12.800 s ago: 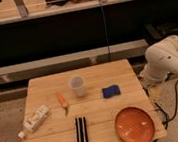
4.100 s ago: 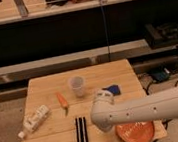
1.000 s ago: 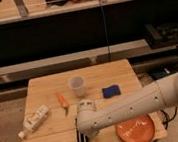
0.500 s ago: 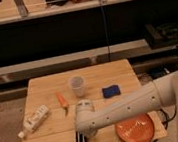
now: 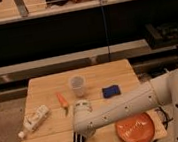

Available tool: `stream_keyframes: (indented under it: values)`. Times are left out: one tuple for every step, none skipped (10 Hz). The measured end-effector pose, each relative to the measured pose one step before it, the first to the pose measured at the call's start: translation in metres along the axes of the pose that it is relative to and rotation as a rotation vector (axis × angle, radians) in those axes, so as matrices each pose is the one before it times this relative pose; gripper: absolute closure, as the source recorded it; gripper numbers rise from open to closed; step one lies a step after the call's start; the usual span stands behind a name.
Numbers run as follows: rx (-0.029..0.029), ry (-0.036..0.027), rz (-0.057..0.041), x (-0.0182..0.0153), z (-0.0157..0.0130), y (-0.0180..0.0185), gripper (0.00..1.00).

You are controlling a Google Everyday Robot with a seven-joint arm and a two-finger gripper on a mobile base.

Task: Push the eraser across the table

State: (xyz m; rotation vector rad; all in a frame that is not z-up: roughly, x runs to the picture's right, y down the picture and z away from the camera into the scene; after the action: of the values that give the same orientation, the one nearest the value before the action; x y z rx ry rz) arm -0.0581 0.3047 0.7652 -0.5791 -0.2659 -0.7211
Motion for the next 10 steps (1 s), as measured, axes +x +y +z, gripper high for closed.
stream_keyframes:
  values:
    - [0.00122, -0.00112, 0.00229, -0.00065, 0.00063, -0.00126, 1.00]
    - [0.00111, -0.00011, -0.00222, -0.00188, 0.00078, -0.00176, 1.00]
    - [0.00098, -0.00088, -0.00237, -0.00128, -0.00011, -0.00160, 1.00]
    - [0.00042, -0.00022, -0.00112, -0.00082, 0.00023, -0.00127, 1.00]
    - [0.00160, -0.00004, 0.00016, -0.00065, 0.00016, -0.00215, 1.00]
    - [0.00090, 0.00018, 0.00019, -0.00065, 0.00027, -0.00147, 1.00]
    - [0.00083, 0.00093, -0.00069, -0.00078, 0.00050, -0.00126, 1.00]
    - [0.00090, 0.00017, -0.00016, -0.00046, 0.00140, -0.00095, 1.00]
    - [0.00247, -0.00079, -0.00232, -0.00174, 0.00058, -0.00272, 1.00]
    - [0.00148, 0.00006, -0.00238, -0.00089, 0.00070, -0.00232, 1.00]
